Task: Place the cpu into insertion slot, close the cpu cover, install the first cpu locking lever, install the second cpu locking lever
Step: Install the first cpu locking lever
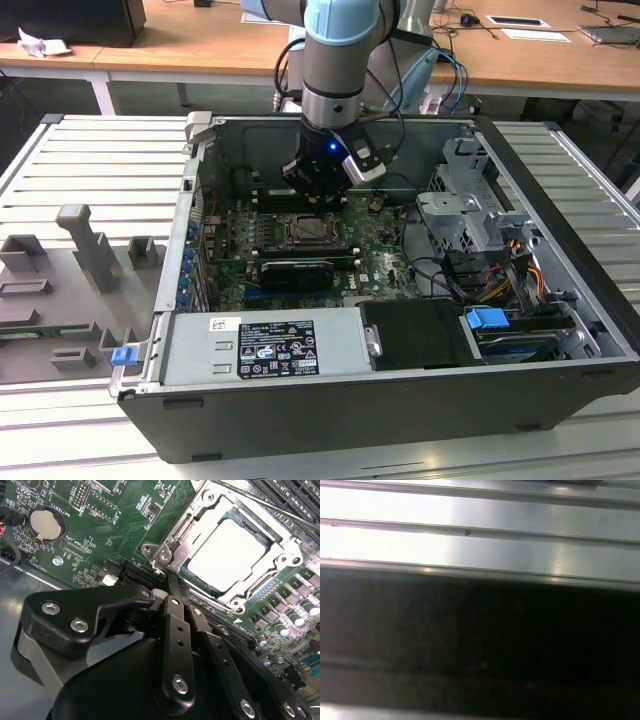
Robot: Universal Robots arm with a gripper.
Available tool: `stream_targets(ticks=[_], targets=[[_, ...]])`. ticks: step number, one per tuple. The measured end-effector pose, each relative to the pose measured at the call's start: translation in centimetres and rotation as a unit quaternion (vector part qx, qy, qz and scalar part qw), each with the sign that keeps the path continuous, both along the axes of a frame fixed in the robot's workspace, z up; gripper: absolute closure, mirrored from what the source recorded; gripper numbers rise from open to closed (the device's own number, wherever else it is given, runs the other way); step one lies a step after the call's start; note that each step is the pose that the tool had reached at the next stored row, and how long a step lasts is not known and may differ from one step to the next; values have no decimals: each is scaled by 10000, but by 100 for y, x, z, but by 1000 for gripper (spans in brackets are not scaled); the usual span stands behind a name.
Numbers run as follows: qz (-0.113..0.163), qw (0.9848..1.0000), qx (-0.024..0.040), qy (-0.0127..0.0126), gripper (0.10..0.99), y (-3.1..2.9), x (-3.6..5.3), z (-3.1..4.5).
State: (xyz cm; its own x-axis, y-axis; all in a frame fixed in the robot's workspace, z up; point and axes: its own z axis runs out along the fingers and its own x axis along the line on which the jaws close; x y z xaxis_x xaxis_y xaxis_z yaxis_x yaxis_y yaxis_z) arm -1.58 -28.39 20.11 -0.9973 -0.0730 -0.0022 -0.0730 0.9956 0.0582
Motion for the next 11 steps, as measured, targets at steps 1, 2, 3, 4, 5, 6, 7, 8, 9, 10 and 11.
stream_targets(ticks=[1,2,3,4,5,6,7,8,9,10,11], targets=[[0,10000,11,0,980,-1,0,0],[0,10000,16,-1,980,0,1,-1],[0,10000,19,-2,980,1,1,-2],[0,10000,20,-2,980,1,1,0],[0,10000,22,-4,980,2,1,6],[0,10000,21,-4,980,2,2,24],[0,10000,19,-2,980,1,1,39],[0,10000,19,-2,980,1,1,71],[0,10000,19,-2,980,1,1,92],[0,10000,19,-2,980,1,1,113],[1,10000,21,-2,980,-4,2,113]])
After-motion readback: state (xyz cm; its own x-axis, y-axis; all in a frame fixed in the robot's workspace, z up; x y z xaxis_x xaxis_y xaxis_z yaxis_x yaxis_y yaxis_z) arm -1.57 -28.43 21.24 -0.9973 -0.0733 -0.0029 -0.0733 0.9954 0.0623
